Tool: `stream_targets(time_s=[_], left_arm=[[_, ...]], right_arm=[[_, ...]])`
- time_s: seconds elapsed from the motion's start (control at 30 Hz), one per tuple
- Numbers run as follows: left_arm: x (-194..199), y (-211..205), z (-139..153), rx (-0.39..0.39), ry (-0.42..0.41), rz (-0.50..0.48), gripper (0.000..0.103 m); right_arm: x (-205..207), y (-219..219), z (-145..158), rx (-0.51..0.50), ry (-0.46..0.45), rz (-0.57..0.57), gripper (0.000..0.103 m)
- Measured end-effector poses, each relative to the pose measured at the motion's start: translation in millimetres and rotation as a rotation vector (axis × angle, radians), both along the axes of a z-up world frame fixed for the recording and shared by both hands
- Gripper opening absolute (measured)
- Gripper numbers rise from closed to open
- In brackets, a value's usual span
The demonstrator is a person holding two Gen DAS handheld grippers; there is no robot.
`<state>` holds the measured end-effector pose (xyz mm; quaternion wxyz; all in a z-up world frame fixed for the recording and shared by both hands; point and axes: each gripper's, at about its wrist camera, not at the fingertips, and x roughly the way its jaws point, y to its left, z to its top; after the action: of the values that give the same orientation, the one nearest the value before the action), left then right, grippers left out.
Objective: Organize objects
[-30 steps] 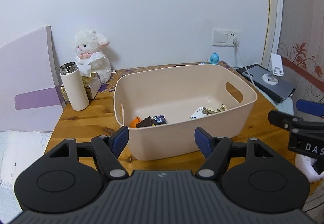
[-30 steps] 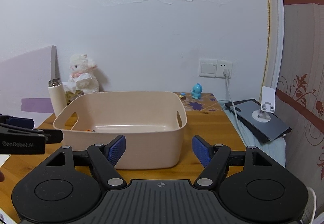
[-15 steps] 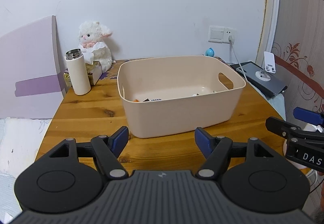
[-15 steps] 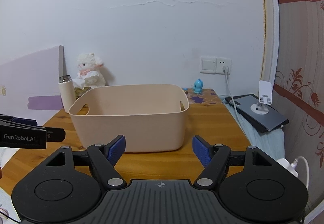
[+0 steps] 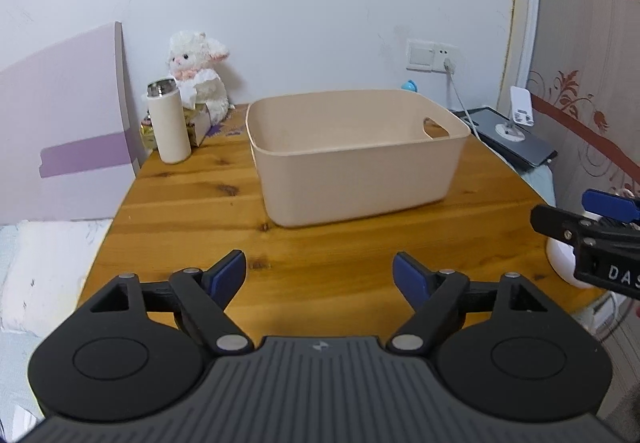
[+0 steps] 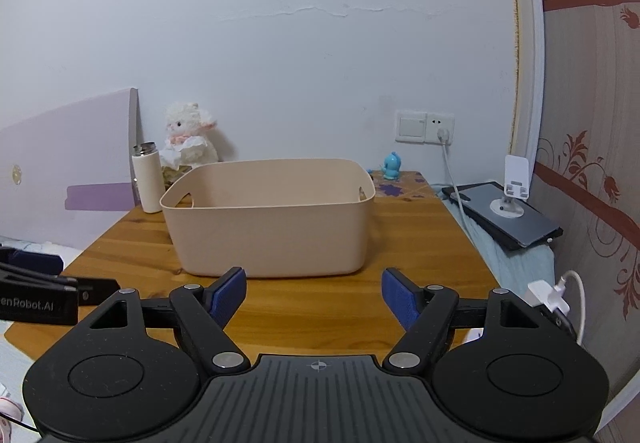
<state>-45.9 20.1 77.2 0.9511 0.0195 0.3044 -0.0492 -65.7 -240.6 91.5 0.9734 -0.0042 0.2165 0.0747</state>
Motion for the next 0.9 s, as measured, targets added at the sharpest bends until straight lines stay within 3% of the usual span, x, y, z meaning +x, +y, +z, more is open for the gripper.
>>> stream_targets(time_s=[0.9], left_arm=[[-94,-9,1,0.023,-0.030,-0.019,0.089]], right_arm=[[-95,-7,-2,-0.016,-0.034,-0.013,0.080]])
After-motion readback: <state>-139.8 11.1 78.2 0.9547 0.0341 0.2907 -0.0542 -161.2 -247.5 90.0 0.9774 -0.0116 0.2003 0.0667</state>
